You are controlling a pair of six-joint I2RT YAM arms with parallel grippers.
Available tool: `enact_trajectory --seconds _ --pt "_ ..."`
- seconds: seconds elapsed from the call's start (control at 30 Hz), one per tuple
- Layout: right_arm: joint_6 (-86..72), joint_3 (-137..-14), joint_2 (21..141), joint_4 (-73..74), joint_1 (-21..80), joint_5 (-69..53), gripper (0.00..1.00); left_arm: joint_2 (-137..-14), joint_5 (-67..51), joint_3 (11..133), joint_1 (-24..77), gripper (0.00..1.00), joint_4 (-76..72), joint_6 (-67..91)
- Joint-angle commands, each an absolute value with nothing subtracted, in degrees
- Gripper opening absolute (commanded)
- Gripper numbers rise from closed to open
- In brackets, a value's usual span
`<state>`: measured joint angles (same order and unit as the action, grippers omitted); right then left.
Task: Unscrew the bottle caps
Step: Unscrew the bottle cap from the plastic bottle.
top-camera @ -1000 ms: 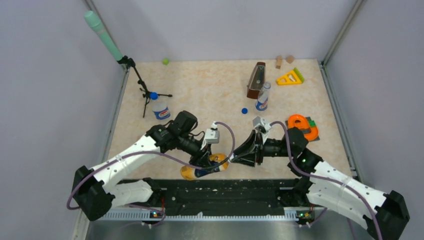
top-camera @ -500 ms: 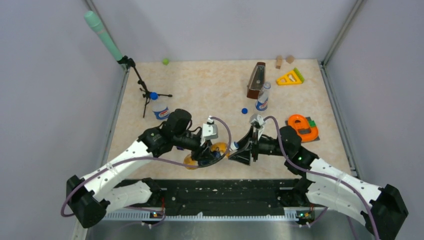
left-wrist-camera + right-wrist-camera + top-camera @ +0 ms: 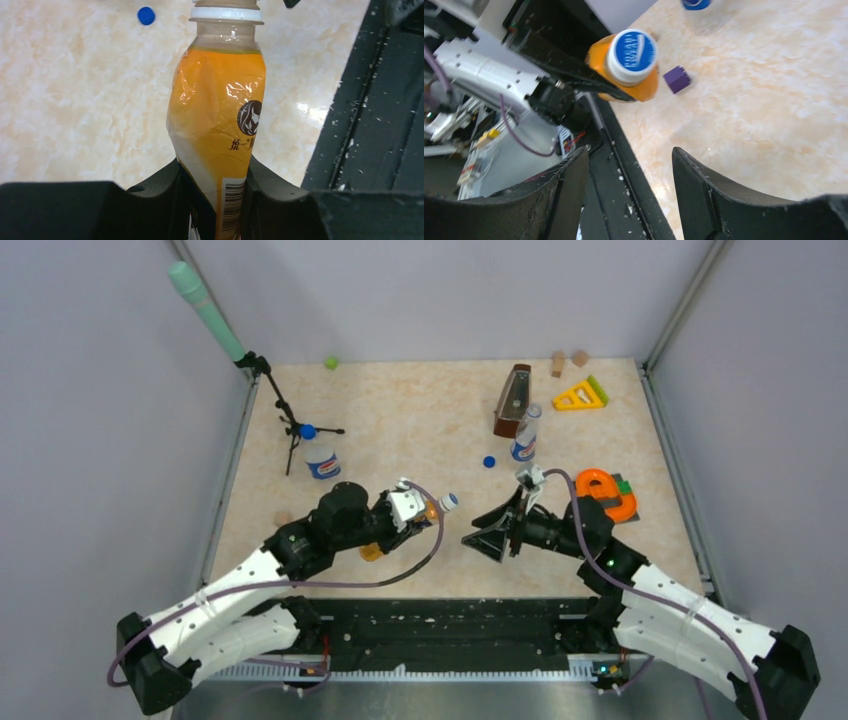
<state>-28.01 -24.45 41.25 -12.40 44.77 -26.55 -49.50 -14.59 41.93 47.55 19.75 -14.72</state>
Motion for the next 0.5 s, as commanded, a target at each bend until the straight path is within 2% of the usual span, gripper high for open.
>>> enact_trajectory --seconds 0.0,0.47 --pt "-31.5 -26.3 39.6 -10.7 44.8 -14.3 0.61 -45.4 -5.1 38.1 49.0 0.0 9.0 -15.7" --pt "-47.3 -29.1 44.2 -10.3 44.7 2.1 0.62 -41.6 -1.0 29.8 49.6 0.0 -2.6 -15.5"
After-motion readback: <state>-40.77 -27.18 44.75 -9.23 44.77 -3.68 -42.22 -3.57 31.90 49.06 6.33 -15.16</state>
